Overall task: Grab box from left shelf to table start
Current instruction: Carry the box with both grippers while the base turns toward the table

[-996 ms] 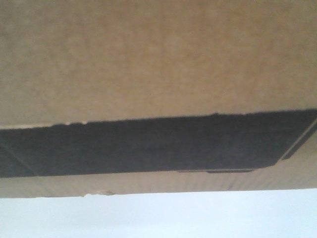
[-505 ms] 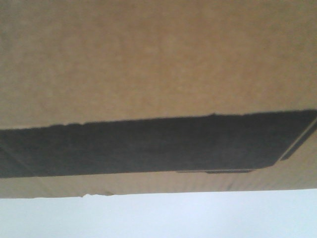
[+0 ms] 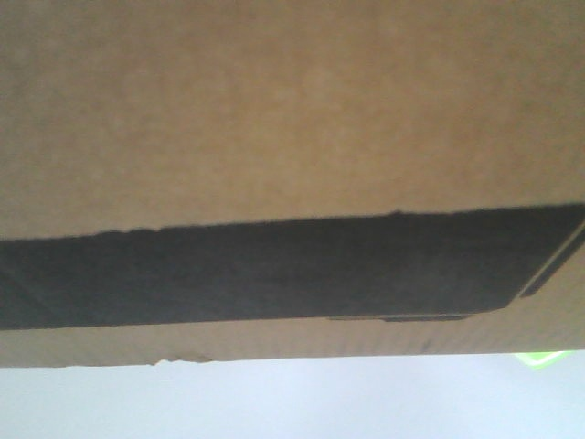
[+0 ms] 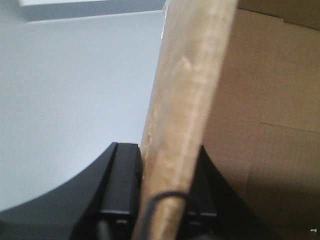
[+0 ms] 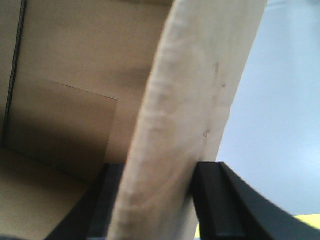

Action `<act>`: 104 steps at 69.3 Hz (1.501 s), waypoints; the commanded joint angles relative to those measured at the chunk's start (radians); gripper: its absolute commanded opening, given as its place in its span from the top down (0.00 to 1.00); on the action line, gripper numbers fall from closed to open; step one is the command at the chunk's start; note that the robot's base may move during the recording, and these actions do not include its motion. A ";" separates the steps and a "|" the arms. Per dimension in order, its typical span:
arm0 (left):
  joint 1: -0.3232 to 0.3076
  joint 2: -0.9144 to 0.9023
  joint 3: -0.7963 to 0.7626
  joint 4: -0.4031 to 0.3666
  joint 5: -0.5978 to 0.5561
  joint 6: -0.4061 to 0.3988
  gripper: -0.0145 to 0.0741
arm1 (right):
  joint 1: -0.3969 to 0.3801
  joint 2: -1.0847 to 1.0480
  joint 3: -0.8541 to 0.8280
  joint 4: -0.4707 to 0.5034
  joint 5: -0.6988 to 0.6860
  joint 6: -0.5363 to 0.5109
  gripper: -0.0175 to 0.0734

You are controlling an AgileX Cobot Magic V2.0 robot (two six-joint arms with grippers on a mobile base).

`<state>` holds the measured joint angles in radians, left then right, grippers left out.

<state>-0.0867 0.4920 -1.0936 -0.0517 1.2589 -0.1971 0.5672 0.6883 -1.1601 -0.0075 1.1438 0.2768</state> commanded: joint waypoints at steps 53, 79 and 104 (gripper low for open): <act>-0.021 0.006 -0.037 -0.160 -0.087 0.113 0.94 | -0.001 -0.002 -0.033 -0.027 -0.155 -0.044 0.74; -0.021 0.006 -0.037 -0.160 -0.087 0.113 0.94 | -0.001 -0.002 -0.033 -0.027 -0.155 -0.044 0.74; -0.021 0.006 -0.037 -0.161 -0.087 0.113 0.94 | -0.001 -0.002 -0.033 -0.027 -0.155 -0.044 0.74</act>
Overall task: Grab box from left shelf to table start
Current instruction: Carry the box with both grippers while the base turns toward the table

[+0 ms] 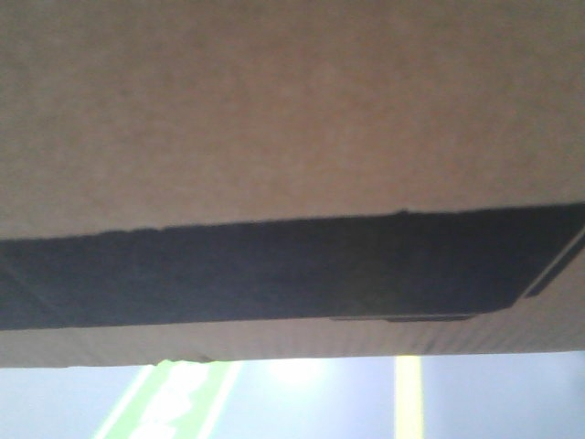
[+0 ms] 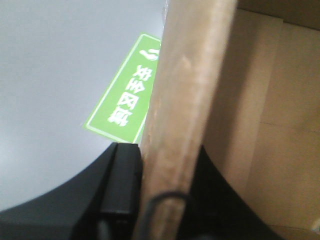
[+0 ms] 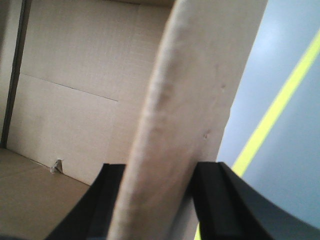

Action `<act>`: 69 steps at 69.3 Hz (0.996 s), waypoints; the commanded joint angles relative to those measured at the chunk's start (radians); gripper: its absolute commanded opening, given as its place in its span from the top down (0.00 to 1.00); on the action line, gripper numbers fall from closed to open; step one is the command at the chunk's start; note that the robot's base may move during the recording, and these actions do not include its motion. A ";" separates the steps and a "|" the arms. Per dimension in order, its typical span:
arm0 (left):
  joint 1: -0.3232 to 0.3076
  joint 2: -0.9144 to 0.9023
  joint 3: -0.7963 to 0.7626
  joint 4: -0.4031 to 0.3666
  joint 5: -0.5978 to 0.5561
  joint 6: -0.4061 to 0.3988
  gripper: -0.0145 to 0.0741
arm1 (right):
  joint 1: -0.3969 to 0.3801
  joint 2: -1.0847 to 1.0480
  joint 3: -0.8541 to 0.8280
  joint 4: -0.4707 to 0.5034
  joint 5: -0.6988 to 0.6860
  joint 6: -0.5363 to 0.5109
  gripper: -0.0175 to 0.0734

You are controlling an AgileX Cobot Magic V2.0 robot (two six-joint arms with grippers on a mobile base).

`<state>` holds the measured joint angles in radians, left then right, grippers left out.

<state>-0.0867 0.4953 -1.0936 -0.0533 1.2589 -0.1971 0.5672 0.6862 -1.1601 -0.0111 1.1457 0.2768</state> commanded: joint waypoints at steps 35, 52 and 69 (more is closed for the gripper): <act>-0.021 0.003 -0.037 -0.160 -0.087 0.113 0.94 | -0.001 0.000 -0.033 -0.024 -0.156 -0.044 0.74; -0.021 0.003 -0.037 -0.160 -0.087 0.113 0.94 | -0.001 0.000 -0.033 -0.024 -0.156 -0.044 0.74; -0.021 0.003 -0.037 -0.160 -0.087 0.113 0.94 | -0.001 0.000 -0.033 -0.024 -0.156 -0.044 0.74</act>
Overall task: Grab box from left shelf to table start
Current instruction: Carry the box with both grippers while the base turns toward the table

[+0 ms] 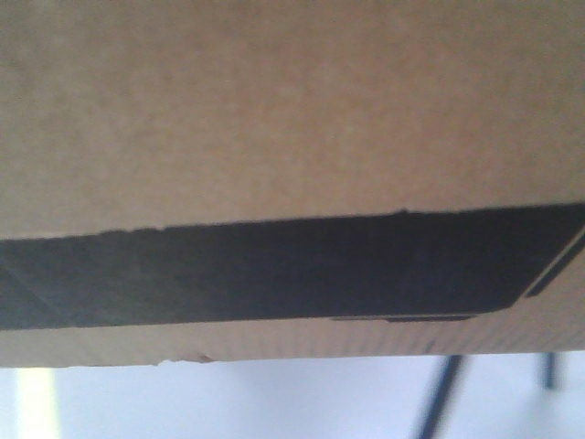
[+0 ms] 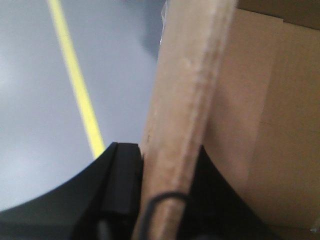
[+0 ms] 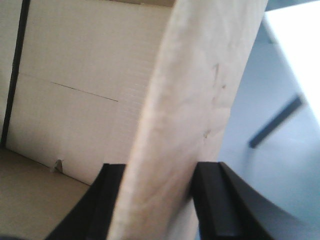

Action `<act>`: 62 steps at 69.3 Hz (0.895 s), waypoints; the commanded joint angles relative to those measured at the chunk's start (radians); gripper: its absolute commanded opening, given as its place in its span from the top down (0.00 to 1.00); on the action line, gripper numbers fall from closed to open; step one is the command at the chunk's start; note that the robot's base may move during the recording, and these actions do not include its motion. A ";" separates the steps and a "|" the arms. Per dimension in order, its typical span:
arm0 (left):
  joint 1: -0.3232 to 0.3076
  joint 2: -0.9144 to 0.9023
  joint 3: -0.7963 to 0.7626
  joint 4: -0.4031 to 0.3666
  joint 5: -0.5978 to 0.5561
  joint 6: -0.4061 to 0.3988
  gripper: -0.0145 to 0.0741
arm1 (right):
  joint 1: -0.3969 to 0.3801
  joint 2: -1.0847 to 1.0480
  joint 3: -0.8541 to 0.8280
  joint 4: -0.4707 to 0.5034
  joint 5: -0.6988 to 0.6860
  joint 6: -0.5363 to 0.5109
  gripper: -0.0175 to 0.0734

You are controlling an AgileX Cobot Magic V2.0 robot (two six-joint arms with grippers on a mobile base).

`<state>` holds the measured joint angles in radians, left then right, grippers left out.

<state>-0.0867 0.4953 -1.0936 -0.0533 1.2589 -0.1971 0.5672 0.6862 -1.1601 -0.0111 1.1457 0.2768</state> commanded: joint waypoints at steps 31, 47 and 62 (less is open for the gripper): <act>-0.021 0.003 -0.037 -0.160 -0.087 0.113 0.94 | -0.001 0.000 -0.033 -0.024 -0.156 -0.044 0.74; -0.021 0.003 -0.037 -0.160 -0.087 0.113 0.94 | -0.001 0.000 -0.033 -0.024 -0.156 -0.044 0.74; -0.021 0.003 -0.037 -0.160 -0.087 0.113 0.94 | -0.001 0.000 -0.033 -0.024 -0.155 -0.044 0.74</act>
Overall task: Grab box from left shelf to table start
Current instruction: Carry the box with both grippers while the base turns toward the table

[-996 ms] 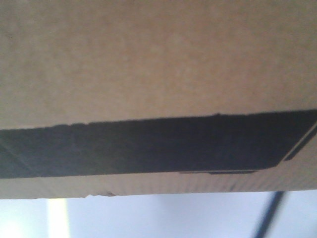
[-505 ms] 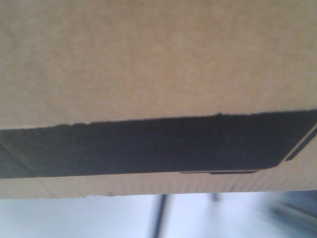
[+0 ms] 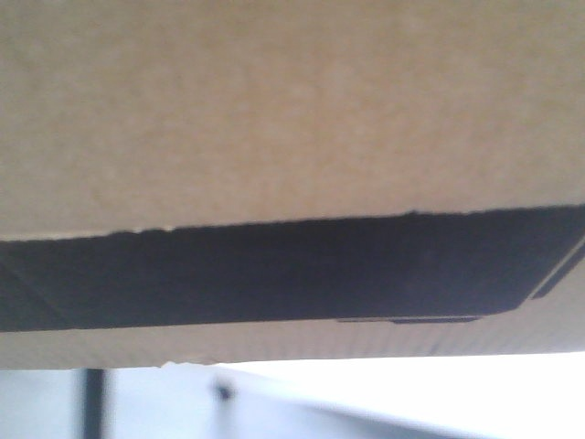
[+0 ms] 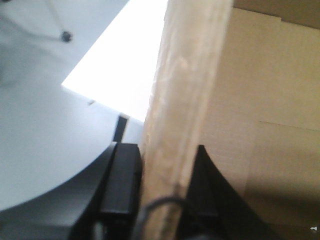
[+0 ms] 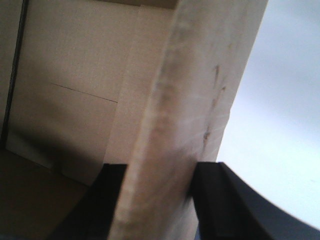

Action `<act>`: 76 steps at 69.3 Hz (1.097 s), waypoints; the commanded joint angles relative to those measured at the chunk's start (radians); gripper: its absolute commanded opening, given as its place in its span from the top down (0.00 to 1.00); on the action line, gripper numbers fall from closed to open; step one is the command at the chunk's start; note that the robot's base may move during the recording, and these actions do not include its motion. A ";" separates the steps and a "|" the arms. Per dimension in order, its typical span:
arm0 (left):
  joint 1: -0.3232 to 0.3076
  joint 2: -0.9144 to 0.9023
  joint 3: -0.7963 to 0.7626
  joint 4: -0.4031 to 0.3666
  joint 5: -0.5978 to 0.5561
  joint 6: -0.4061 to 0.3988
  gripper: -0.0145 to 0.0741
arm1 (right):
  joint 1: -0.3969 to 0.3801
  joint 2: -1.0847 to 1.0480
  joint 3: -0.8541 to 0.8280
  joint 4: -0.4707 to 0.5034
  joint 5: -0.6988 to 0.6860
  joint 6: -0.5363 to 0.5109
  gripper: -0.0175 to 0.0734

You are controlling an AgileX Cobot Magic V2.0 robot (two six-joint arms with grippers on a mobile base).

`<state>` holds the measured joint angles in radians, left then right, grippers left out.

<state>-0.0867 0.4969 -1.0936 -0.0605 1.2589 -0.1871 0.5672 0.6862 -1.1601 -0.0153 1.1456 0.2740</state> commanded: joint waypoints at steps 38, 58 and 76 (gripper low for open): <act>-0.021 0.001 -0.037 -0.153 -0.087 0.103 0.94 | -0.001 0.000 -0.033 -0.019 -0.155 -0.041 0.74; -0.021 0.001 -0.037 -0.153 -0.087 0.103 0.94 | -0.001 0.000 -0.033 -0.019 -0.155 -0.041 0.74; -0.021 0.001 -0.037 -0.153 -0.087 0.103 0.94 | -0.001 0.000 -0.033 -0.019 -0.155 -0.041 0.74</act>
<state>-0.0867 0.4969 -1.0936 -0.0605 1.2589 -0.1871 0.5672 0.6862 -1.1601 -0.0153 1.1456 0.2740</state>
